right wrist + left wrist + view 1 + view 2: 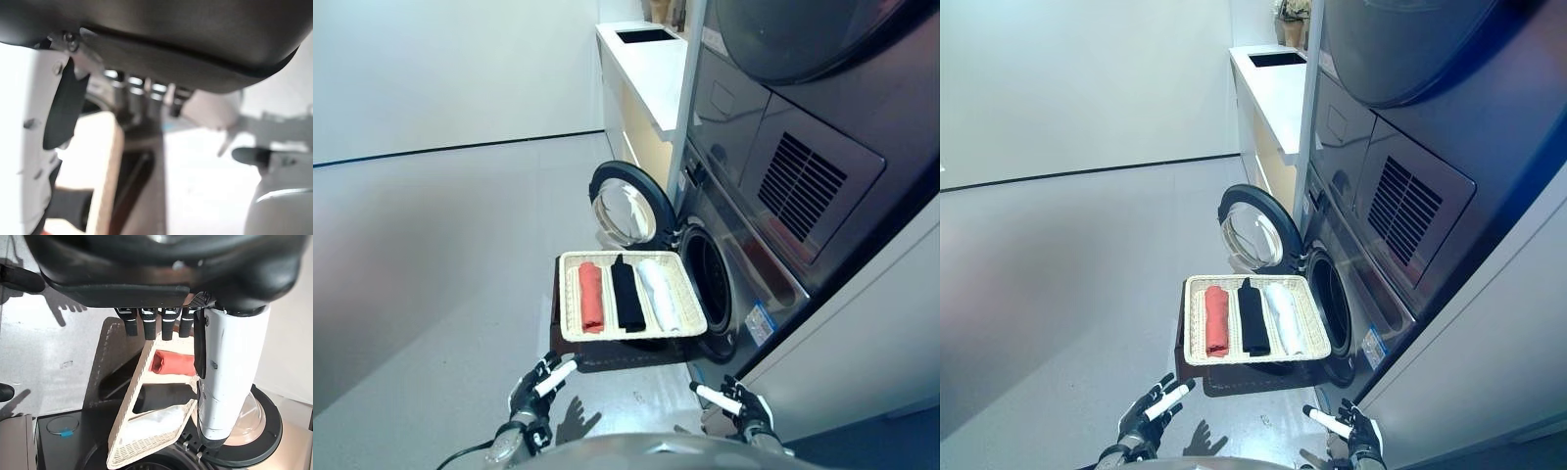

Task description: Pick up the clothes and place them into the washing machine

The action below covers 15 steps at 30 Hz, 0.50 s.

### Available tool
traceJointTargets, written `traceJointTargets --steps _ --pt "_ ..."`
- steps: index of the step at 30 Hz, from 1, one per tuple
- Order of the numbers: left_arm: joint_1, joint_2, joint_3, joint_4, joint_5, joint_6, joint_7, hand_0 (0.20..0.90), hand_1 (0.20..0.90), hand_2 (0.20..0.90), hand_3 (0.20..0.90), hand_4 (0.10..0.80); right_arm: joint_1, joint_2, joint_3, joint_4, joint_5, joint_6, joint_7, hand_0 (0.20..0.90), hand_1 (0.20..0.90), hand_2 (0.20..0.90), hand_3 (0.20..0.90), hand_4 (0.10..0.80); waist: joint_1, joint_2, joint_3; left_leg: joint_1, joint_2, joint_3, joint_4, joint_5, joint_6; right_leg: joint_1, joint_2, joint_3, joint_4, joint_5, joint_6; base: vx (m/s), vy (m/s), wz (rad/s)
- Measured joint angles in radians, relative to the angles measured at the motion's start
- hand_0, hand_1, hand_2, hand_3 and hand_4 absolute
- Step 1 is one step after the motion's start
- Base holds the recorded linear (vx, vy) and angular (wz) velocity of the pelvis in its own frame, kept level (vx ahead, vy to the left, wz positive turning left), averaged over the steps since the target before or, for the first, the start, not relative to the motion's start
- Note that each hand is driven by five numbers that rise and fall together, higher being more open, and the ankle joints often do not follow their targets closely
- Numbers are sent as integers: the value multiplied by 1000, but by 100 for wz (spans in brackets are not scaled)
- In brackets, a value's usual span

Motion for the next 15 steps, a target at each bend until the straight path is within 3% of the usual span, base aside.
traceJointTargets --steps 15 --pt "-1 0 2 0 -1 0 0 900 900 900 900 800 0 0 0 0 0 0 0 900 900 900 900 800 0 0 -1 -8 0 -9 4 2 1 0 1 -12 0 0 0 -5 -8 2"
